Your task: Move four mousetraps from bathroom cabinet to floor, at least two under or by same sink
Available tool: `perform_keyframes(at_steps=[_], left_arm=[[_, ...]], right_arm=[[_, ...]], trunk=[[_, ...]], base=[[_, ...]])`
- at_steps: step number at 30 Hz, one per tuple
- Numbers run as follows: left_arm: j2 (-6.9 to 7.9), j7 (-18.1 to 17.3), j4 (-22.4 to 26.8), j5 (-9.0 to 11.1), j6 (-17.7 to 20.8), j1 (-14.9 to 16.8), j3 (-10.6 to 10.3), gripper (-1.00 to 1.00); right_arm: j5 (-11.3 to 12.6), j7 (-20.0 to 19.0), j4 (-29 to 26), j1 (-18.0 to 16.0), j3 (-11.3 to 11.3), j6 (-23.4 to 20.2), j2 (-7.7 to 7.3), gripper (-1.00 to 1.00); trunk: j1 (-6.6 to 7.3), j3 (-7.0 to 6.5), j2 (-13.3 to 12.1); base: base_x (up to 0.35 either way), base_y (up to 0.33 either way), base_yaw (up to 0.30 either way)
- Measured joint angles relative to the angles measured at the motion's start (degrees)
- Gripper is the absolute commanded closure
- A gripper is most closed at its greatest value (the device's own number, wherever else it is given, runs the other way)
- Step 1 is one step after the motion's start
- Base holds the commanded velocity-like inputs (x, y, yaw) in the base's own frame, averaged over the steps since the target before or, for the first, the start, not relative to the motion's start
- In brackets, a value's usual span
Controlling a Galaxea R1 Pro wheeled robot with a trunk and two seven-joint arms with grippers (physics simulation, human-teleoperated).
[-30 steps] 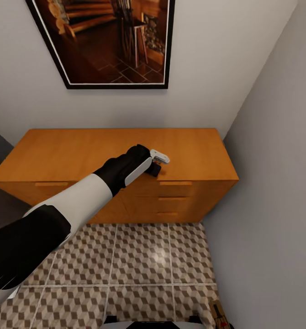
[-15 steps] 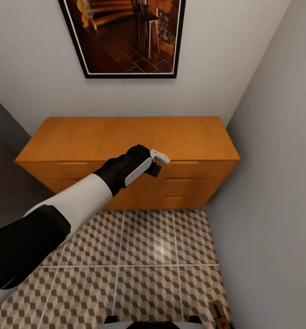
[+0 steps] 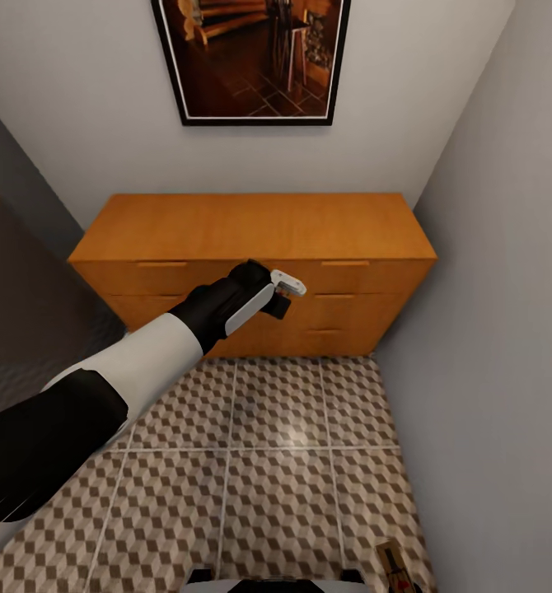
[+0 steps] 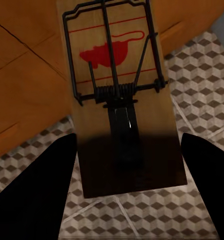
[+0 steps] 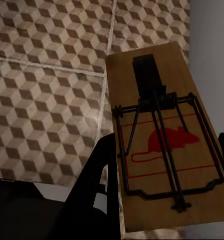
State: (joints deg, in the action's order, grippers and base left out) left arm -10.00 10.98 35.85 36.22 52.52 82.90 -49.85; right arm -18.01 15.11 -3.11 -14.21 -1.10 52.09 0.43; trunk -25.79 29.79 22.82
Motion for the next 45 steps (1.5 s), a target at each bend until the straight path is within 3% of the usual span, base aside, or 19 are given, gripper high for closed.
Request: perform_keyframes(at_steps=[13, 16, 18, 20, 23, 25, 30, 38, 45], left_arm=[[0.00, 0.1, -1.3, 0.0, -0.2, -0.2, -0.1, 1.00], [0.00, 0.1, -3.0, 0.0, -0.5, -2.0, -0.1, 1.00], [0.00, 0.1, -5.6, 0.3, -2.8, -5.4, -0.1, 1.00], [0.26, -0.1, -10.1, 0.1, -10.1, -9.7, 0.1, 1.00], [1.42, -0.5, -17.4, 0.1, -21.6, -14.2, 0.0, 1.00], [1.74, -1.1, -21.4, 0.2, -27.3, -16.7, 0.0, 1.00], [2.12, -6.2, -34.9, 0.4, -50.4, -25.9, 0.1, 1.00], [6.61, -7.1, -38.0, 1.1, -72.6, -40.0, 0.1, 1.00], [8.37, -7.0, -38.0, 1.4, -82.5, -47.3, 0.1, 1.00]], right_arm=[[0.0, 0.0, 0.0, 0.0, 0.0, 0.0, 0.00, 1.00], [0.0, 0.0, 0.0, 0.0, 0.0, 0.0, 0.00, 1.00], [0.0, 0.0, 0.0, 0.0, 0.0, 0.0, 0.00, 1.00], [0.0, 0.0, 0.0, 0.0, 0.0, -0.1, -0.01, 1.00], [0.0, 0.0, 0.0, 0.0, 0.0, -0.1, -0.02, 1.00], [0.0, 0.0, 0.0, 0.0, -0.1, -0.1, -0.05, 1.00], [0.0, 0.0, 0.0, 0.0, 0.0, -0.2, -0.09, 1.00], [0.1, 0.0, -0.4, -0.9, -0.3, -2.7, 0.02, 1.00], [0.0, 0.0, -4.5, -3.5, -0.4, -9.7, 0.01, 1.00]], trunk=[[0.03, 0.00, 0.0], [0.03, 0.00, 0.0], [0.03, 0.01, 0.0], [0.02, 0.02, 0.0], [0.03, 0.02, 0.0], [0.04, 0.01, 0.0], [0.04, 0.02, 0.0], [0.04, 0.02, 0.0], [0.03, 0.01, 0.0]], base=[[-0.241, 0.113, 0.000], [-0.018, 0.007, 0.000], [-0.005, 0.002, 0.000], [-0.002, 0.001, 0.000], [0.000, 0.000, 0.000], [0.000, 0.000, 0.000], [0.000, 0.000, 0.000], [0.000, 0.000, 0.000], [0.000, 0.000, 0.000]])
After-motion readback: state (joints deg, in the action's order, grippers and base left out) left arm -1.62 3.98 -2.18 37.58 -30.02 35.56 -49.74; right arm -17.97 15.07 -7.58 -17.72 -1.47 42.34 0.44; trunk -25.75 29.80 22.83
